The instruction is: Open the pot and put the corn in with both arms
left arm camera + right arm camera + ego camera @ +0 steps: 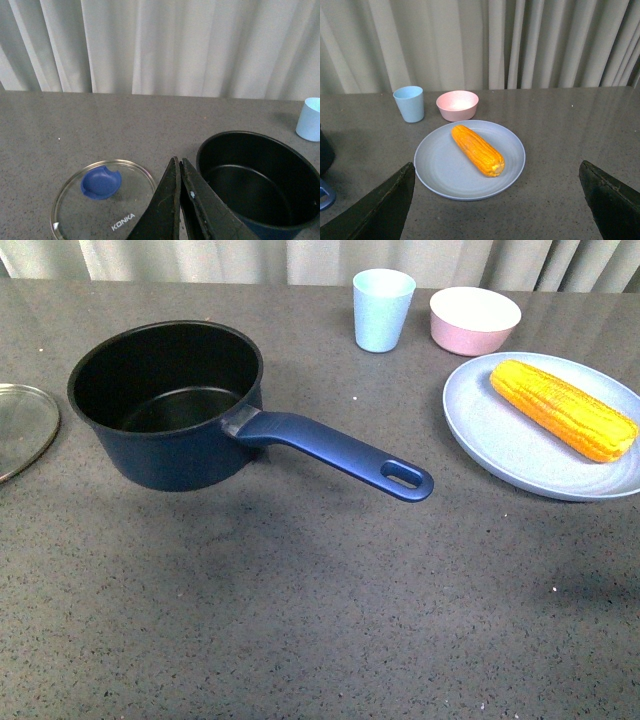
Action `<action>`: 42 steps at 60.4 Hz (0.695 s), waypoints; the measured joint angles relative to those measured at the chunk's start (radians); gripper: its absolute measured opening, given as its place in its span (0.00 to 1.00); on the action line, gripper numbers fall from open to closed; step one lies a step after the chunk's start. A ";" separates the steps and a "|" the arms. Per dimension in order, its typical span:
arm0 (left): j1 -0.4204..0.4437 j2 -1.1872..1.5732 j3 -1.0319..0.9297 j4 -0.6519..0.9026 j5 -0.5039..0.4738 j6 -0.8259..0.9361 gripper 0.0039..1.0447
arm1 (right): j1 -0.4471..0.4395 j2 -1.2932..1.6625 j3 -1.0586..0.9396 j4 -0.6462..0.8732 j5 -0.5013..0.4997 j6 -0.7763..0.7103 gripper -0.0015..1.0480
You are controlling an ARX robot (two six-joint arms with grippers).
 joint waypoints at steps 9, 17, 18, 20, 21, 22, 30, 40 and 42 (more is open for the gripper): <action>0.000 -0.122 -0.040 -0.083 -0.001 0.000 0.01 | 0.000 0.000 0.000 0.000 0.000 0.000 0.91; 0.000 -0.220 -0.063 -0.157 -0.002 0.000 0.01 | 0.000 0.000 0.000 0.000 0.000 0.000 0.91; 0.000 -0.237 -0.066 -0.171 -0.002 0.000 0.01 | 0.000 0.000 0.000 0.000 0.000 0.000 0.91; 0.000 -0.261 -0.070 -0.190 -0.002 0.000 0.01 | 0.000 0.000 0.000 0.000 0.000 0.000 0.91; -0.001 -0.277 -0.072 -0.203 -0.001 0.000 0.01 | 0.000 0.000 0.000 0.000 0.000 0.000 0.91; -0.001 -0.284 -0.074 -0.209 -0.002 0.000 0.01 | 0.000 0.000 0.000 0.000 0.000 0.000 0.91; -0.001 -0.409 -0.092 -0.312 -0.002 0.000 0.01 | 0.000 0.000 0.000 0.000 0.000 0.000 0.91; -0.001 -0.576 -0.096 -0.464 -0.002 0.000 0.01 | 0.000 0.000 0.000 0.000 0.000 0.000 0.91; -0.001 -0.596 -0.096 -0.482 -0.002 0.000 0.01 | 0.000 0.000 0.000 0.000 0.000 0.000 0.91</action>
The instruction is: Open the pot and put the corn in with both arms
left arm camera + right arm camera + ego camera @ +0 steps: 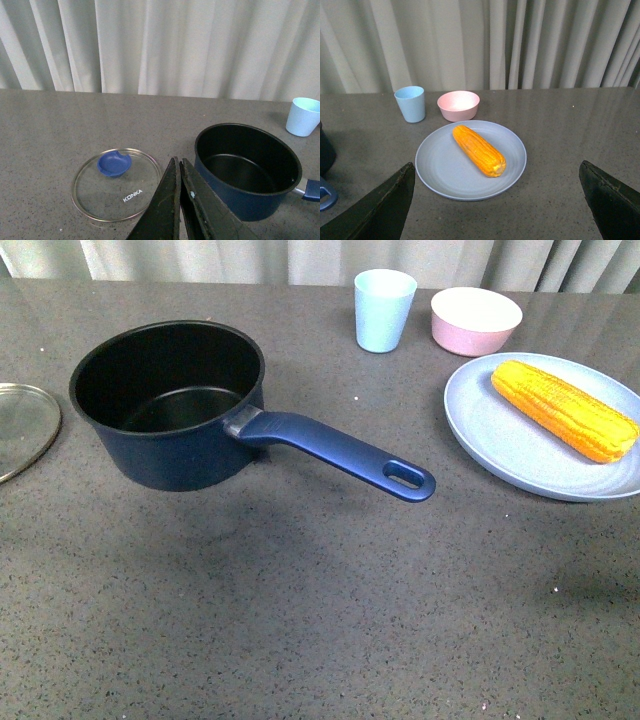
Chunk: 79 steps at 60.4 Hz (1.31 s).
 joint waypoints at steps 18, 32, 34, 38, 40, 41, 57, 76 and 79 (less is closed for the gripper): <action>0.000 -0.161 0.000 -0.150 0.000 0.000 0.01 | 0.000 0.000 0.000 0.000 0.000 0.000 0.91; 0.000 -0.256 0.000 -0.244 0.000 0.000 0.01 | 0.000 0.000 0.000 0.000 0.000 0.000 0.91; 0.000 -0.267 0.000 -0.255 0.000 0.000 0.01 | 0.000 0.000 0.000 0.000 0.000 0.000 0.91; 0.000 -0.288 0.000 -0.276 0.000 0.000 0.01 | 0.000 0.000 0.000 0.000 0.000 0.000 0.91; 0.000 -0.301 0.000 -0.288 0.000 0.000 0.01 | 0.000 0.000 0.000 0.000 0.000 0.000 0.91; 0.000 -0.304 0.000 -0.292 0.000 0.000 0.01 | 0.000 0.000 0.000 0.000 0.000 0.000 0.91; 0.000 -0.382 0.000 -0.370 0.000 0.000 0.01 | 0.000 0.000 0.000 0.000 0.000 0.000 0.91; 0.000 -0.543 0.000 -0.547 0.000 0.000 0.01 | 0.000 0.000 0.000 0.000 0.000 0.000 0.91; 0.000 -0.543 0.000 -0.547 0.000 0.000 0.01 | 0.000 0.000 0.000 0.000 0.000 0.000 0.91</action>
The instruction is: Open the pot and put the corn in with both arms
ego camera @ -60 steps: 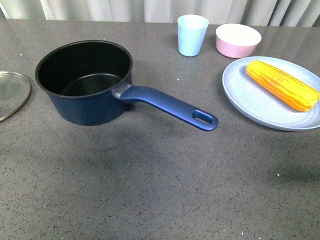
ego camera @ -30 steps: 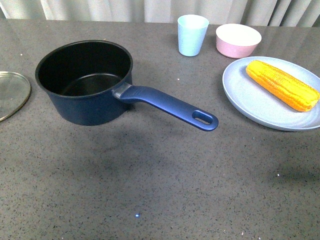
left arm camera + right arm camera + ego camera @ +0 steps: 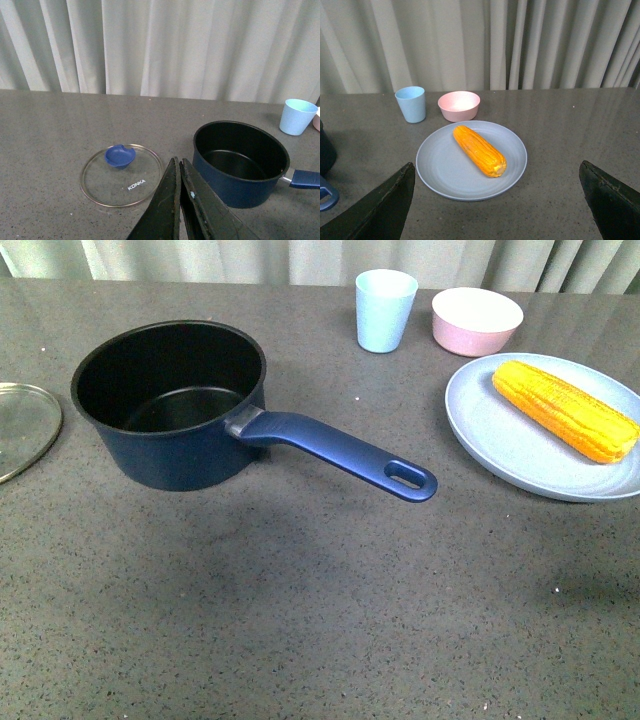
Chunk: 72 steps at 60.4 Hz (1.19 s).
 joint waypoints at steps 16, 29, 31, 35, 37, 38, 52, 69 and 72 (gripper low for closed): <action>0.000 0.000 0.000 0.000 0.000 0.000 0.37 | 0.000 0.000 0.000 0.000 0.000 0.000 0.91; 0.000 0.000 0.000 0.000 0.000 0.000 0.72 | 0.000 0.000 0.000 0.000 0.000 0.000 0.91; 0.000 0.000 0.000 0.000 0.000 0.000 0.79 | 0.000 0.000 0.000 0.000 0.000 0.000 0.91; 0.000 0.000 0.000 0.000 0.000 0.000 0.90 | 0.000 0.000 0.000 0.000 0.000 0.000 0.91; 0.000 0.000 0.000 0.000 0.000 0.002 0.93 | 0.000 0.000 0.000 0.000 0.000 0.000 0.91; 0.000 0.000 0.000 0.000 0.000 0.002 0.93 | 0.000 0.000 0.000 0.000 0.000 0.000 0.91; 0.000 0.000 0.000 0.000 0.000 0.003 0.92 | -0.001 0.051 0.037 -0.104 0.045 0.045 0.91; 0.000 0.000 0.000 0.000 0.000 0.002 0.92 | -0.289 0.691 0.223 0.116 -0.219 0.008 0.91; 0.000 0.000 0.000 0.000 0.000 0.002 0.92 | -0.314 0.828 0.272 0.217 -0.245 -0.035 0.91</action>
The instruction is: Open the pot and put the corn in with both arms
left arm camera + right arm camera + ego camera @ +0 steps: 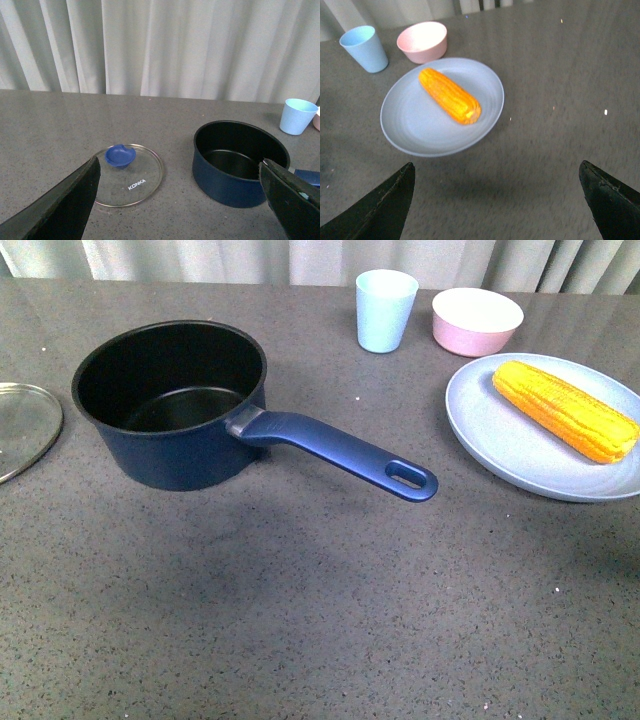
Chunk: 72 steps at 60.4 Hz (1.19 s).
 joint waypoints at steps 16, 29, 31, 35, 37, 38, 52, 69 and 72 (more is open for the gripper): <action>0.000 0.000 0.000 0.000 0.000 0.000 0.92 | 0.033 0.721 0.387 0.148 -0.124 -0.203 0.91; 0.000 0.000 0.000 0.000 0.000 0.000 0.92 | 0.121 0.962 0.600 0.050 -0.140 -0.320 0.91; 0.000 0.000 0.000 0.000 0.000 0.000 0.92 | 0.132 0.985 0.624 0.037 -0.137 -0.336 0.91; 0.000 0.000 0.000 0.000 0.000 0.000 0.92 | 0.152 1.026 0.666 0.014 -0.129 -0.360 0.91; 0.000 0.000 0.000 0.000 0.000 0.000 0.92 | 0.166 1.058 0.695 -0.004 -0.118 -0.380 0.91; 0.000 0.000 0.000 0.000 0.000 0.000 0.92 | 0.169 1.064 0.700 -0.006 -0.116 -0.385 0.91; 0.000 0.000 0.000 0.000 0.000 0.000 0.92 | 0.216 1.212 0.806 -0.057 -0.089 -0.444 0.91; 0.000 0.000 0.000 0.000 0.000 0.000 0.92 | 0.242 1.268 0.853 -0.074 -0.077 -0.454 0.74; 0.000 0.000 0.000 0.000 0.000 0.000 0.92 | 0.244 1.275 0.855 -0.079 -0.076 -0.455 0.65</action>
